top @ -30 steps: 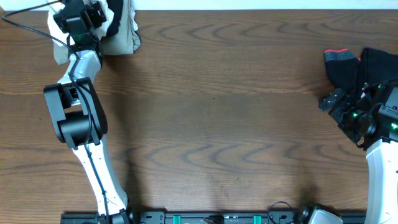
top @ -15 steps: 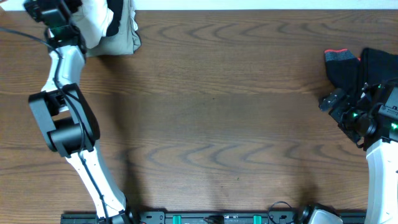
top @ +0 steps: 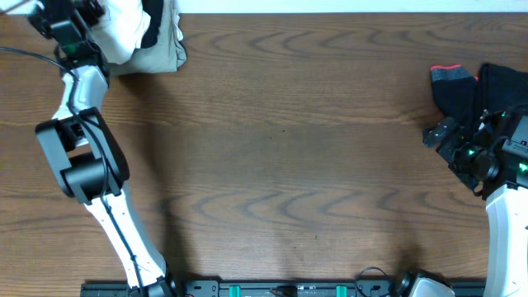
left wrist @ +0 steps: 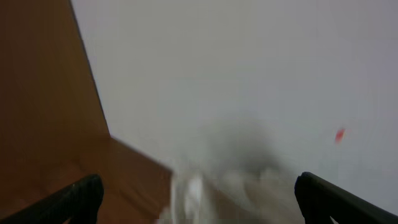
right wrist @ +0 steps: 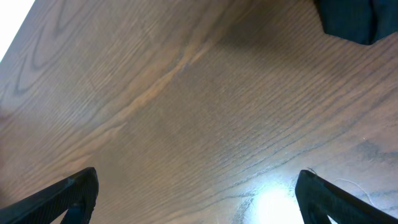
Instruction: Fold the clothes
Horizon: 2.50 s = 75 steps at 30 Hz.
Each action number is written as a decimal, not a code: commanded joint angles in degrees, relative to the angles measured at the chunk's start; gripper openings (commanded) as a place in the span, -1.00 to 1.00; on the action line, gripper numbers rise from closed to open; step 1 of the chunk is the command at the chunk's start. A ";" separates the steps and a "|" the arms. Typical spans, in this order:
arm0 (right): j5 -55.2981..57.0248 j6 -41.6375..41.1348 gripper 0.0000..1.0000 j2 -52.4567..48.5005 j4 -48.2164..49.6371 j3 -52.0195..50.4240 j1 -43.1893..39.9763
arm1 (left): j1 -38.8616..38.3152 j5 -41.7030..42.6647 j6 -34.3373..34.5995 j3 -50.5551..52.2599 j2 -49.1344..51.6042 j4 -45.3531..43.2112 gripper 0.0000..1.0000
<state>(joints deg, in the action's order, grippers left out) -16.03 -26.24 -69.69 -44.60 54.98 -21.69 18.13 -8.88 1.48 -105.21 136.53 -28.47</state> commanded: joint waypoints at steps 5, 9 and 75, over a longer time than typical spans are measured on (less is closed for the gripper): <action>0.17 0.61 0.98 0.04 -0.02 0.50 -0.63 | -0.59 0.74 0.76 -0.79 3.72 -0.09 1.00; 0.17 0.61 0.98 0.04 0.00 0.50 -0.63 | -0.87 0.70 0.76 -0.85 1.68 -3.02 1.00; 0.17 0.61 0.99 0.04 0.00 0.50 -0.63 | -15.78 0.35 7.28 -1.20 -58.12 67.17 0.96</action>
<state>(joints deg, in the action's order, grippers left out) -16.03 -26.24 -69.73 -44.66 54.98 -21.76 3.25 -8.38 7.97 -106.41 84.60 34.39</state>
